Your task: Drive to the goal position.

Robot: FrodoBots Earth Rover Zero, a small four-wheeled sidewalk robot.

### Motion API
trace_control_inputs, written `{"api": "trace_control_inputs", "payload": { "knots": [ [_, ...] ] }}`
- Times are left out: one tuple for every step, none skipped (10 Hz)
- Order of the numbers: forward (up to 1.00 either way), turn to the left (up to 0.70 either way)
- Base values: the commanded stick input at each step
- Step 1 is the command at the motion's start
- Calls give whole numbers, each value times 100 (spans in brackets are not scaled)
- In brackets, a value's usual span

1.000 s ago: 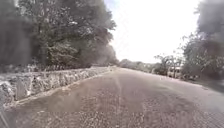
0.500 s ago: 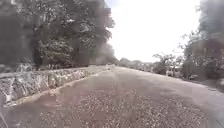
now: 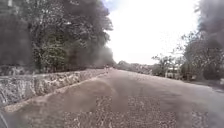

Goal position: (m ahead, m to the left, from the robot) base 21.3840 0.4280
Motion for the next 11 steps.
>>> {"api": "trace_control_inputs", "payload": {
  "knots": [
    [70, 0],
    [70, 0],
    [70, 0],
    [70, 0],
    [70, 0],
    [70, 0],
    [70, 0],
    [70, 0],
    [70, 0],
    [70, 0],
    [70, 0]
  ]
}}
